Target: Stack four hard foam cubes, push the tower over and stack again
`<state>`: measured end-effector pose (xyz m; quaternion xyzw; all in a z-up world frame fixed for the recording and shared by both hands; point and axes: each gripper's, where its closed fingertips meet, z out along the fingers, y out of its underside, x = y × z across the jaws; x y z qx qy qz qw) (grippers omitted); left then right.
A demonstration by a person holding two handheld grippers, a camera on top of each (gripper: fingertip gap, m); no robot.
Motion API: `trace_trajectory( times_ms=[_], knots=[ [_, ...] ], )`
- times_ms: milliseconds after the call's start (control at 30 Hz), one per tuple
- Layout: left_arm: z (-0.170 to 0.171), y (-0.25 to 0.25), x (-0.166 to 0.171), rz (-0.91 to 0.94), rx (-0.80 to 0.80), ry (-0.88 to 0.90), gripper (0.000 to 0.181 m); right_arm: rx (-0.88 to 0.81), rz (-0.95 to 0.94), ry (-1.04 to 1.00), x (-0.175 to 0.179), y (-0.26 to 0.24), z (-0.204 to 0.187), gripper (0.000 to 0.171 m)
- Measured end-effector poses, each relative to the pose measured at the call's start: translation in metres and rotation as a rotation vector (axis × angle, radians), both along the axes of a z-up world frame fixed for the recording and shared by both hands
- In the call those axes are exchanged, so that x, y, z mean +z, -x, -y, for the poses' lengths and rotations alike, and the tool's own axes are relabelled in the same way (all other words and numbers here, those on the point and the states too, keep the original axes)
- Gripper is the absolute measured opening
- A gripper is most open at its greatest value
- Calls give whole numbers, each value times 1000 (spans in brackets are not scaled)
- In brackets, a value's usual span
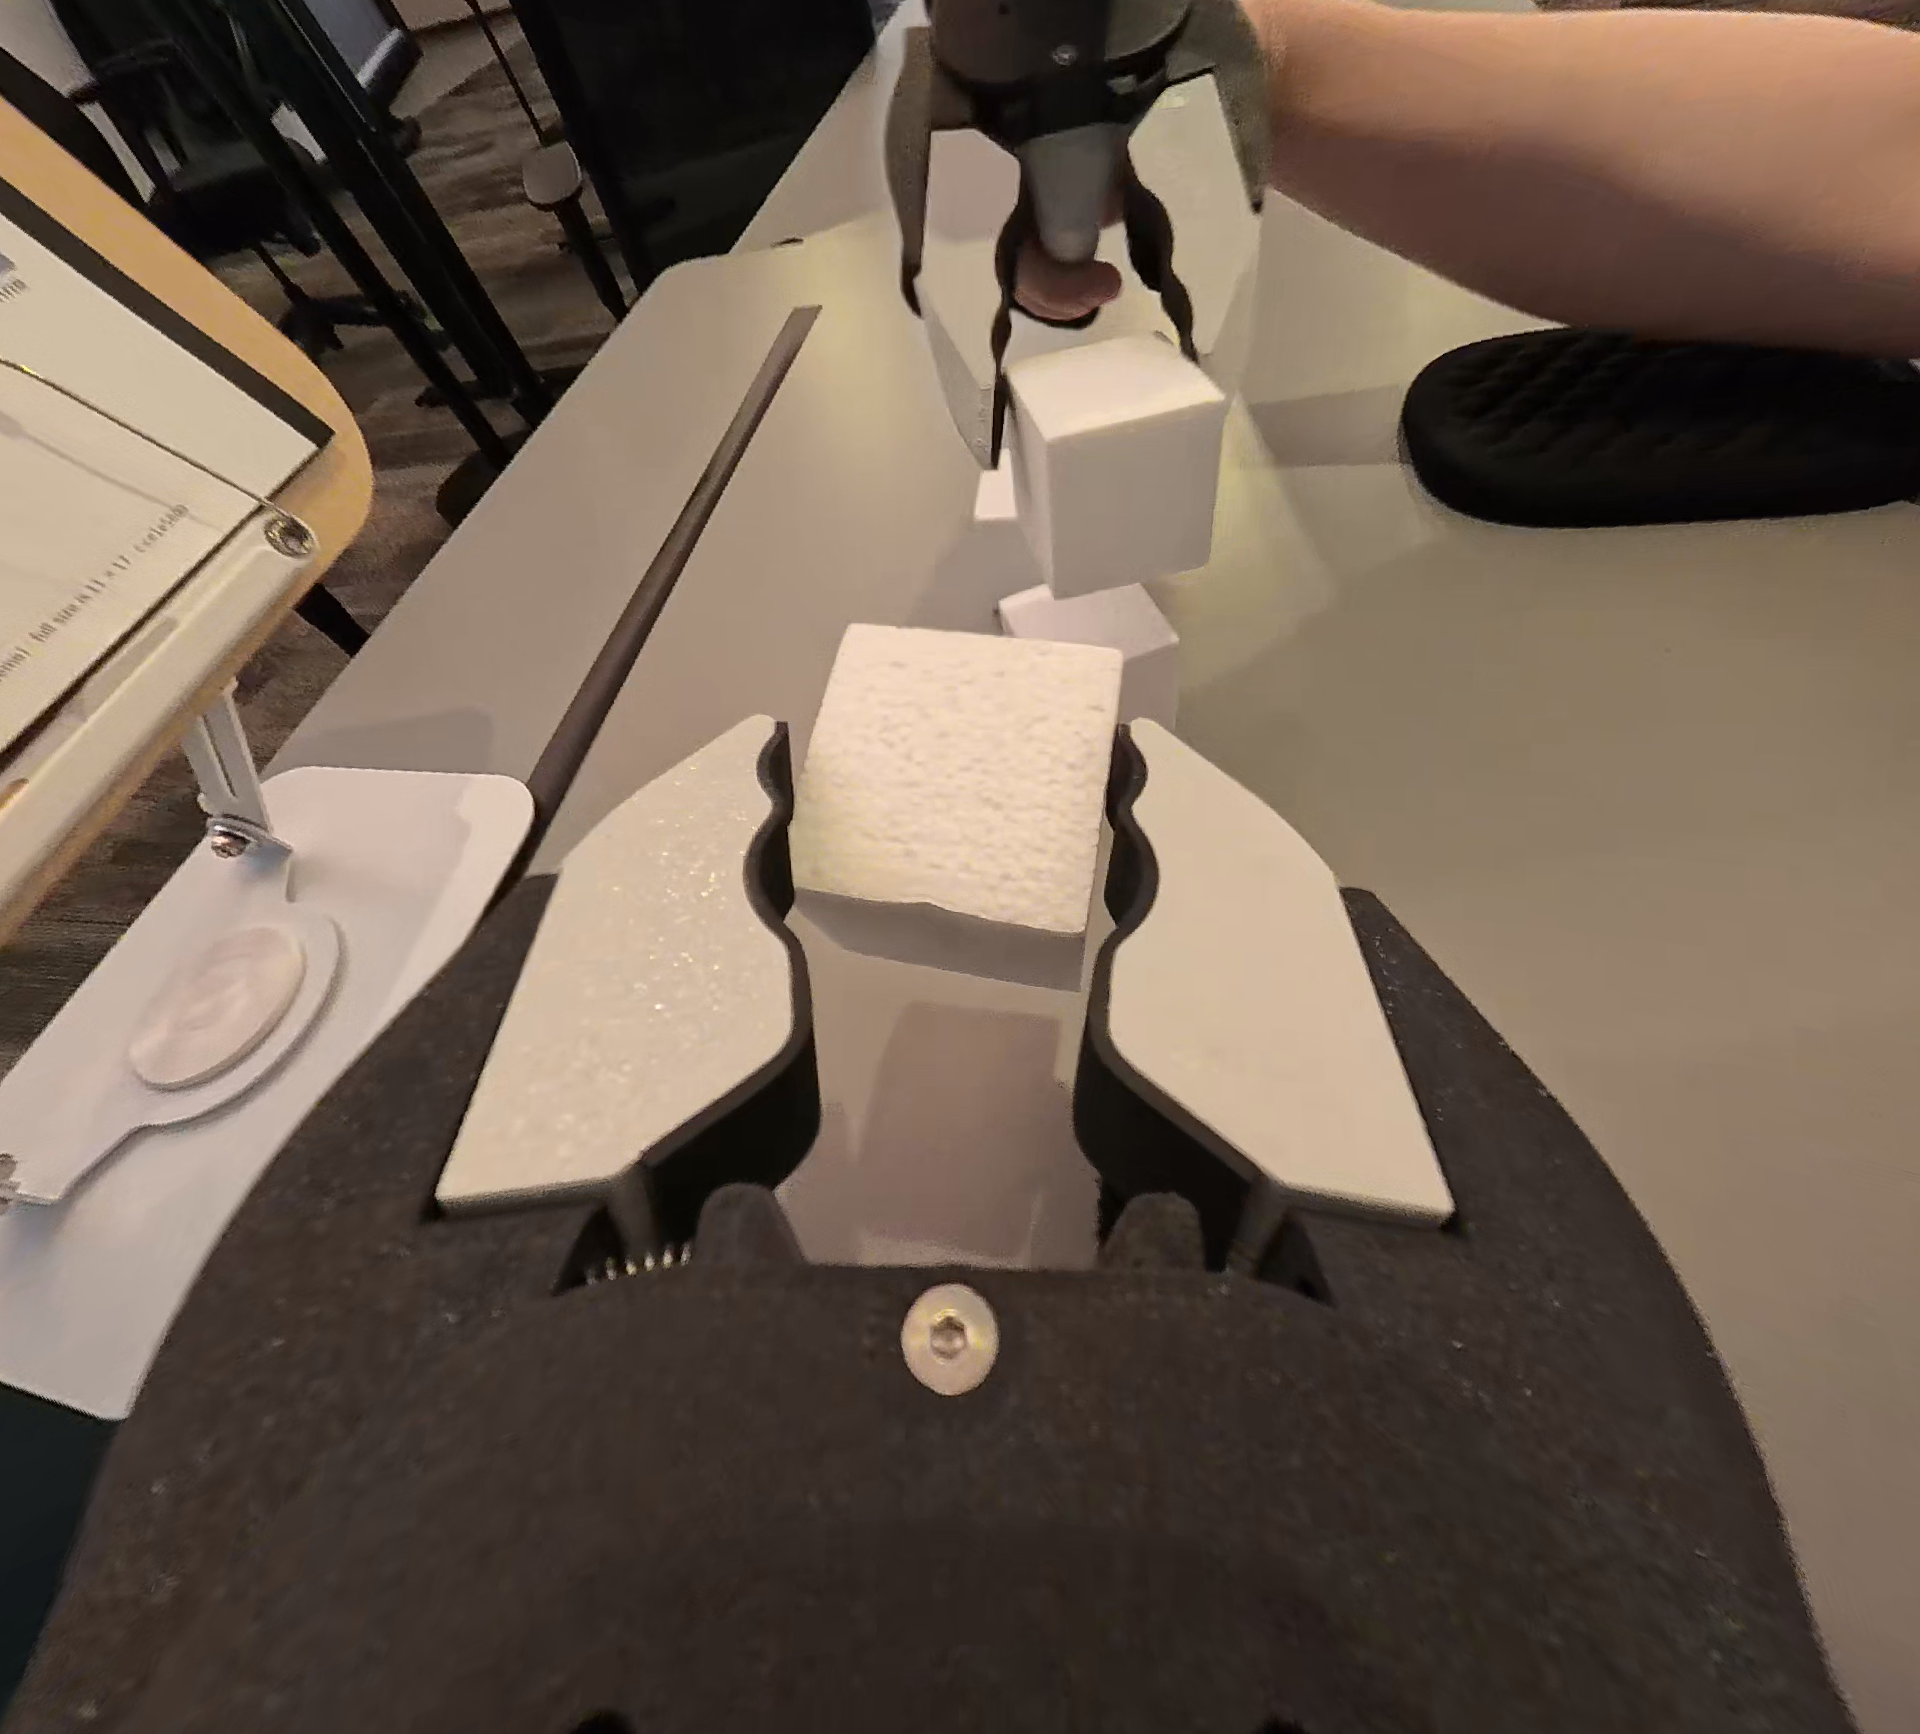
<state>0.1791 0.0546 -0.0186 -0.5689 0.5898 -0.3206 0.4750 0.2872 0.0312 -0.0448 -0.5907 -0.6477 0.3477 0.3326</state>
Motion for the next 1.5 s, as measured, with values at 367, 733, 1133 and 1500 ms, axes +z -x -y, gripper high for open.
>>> trace_trajectory(
  times_ms=[367,733,1133,1500],
  knots=[
    [4,-9,6,82,-51,64,58,96,103,30,-39,-1,-13,59],
    [1,-53,53,184,212,189,58,-87,-78,23,-2,-44,-22,82],
    [1,-130,-4,-76,396,210,58,-278,-59,38,-32,-102,-30,84],
    [3,-132,-4,-73,401,174,77,-247,66,109,-82,-92,-32,65]
  ],
)
